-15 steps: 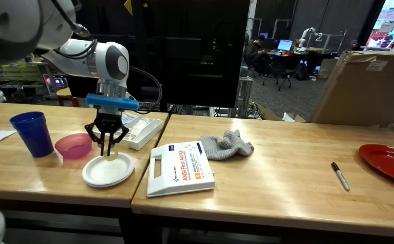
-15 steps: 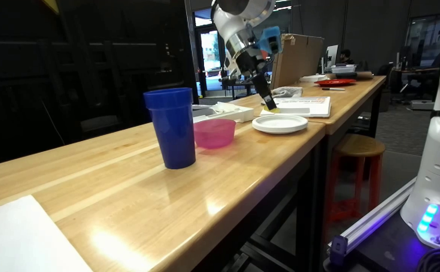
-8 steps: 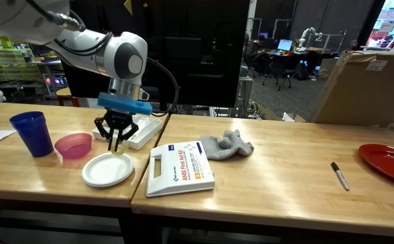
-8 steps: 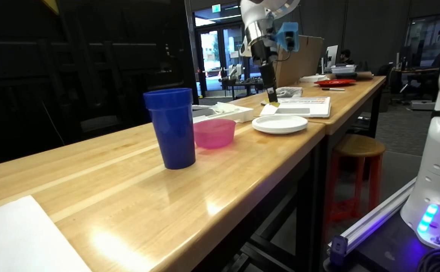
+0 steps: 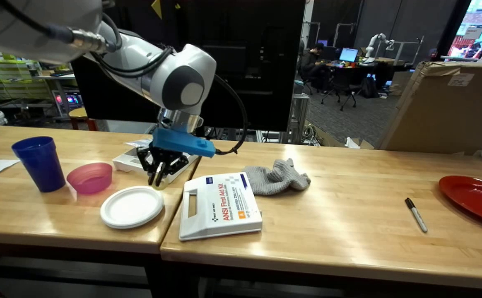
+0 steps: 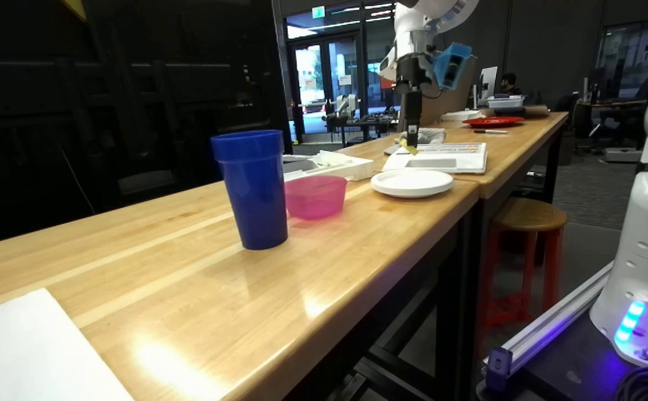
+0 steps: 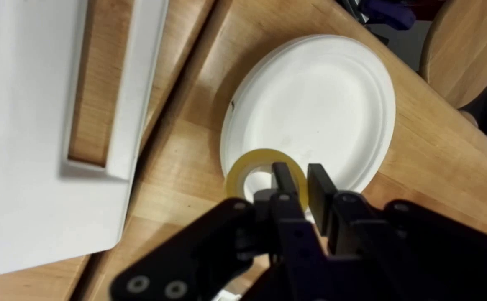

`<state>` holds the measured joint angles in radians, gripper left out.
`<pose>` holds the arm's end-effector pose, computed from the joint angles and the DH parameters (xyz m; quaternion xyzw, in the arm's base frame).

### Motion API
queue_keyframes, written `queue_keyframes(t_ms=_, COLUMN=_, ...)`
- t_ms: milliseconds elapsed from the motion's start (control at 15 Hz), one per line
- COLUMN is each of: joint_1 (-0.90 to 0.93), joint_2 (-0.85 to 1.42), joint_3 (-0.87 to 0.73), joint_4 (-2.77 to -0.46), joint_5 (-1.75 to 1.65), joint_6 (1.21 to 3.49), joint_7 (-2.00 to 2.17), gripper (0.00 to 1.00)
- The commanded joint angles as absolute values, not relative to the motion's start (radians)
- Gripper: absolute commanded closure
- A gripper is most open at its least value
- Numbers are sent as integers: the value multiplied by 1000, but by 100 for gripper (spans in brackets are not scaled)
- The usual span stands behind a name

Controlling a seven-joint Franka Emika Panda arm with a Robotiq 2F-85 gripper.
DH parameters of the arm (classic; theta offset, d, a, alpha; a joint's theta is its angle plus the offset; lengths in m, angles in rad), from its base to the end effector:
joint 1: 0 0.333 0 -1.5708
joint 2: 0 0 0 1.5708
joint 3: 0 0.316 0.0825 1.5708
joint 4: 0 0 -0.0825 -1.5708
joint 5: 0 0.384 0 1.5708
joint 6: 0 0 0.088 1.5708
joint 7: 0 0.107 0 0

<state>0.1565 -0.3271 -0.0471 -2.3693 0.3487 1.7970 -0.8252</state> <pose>0.4123 0.0738 0.4375 -0.8973 -0.3887 0.0539 0.2019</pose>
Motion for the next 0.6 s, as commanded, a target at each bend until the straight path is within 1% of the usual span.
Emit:
queue_keyframes(t_ms=0, joint_1=129, joint_2=-368, joint_3=-95, joint_4=-2409, joint_5=409, joint_6=1823, joint_7=-963, gripper=96)
queue_keyframes(t_ms=533, joint_1=75, joint_2=-312, joint_3=-153, joint_4=-2376, joint_5=484, joint_6=1800, joint_7=-1123, gripper=96)
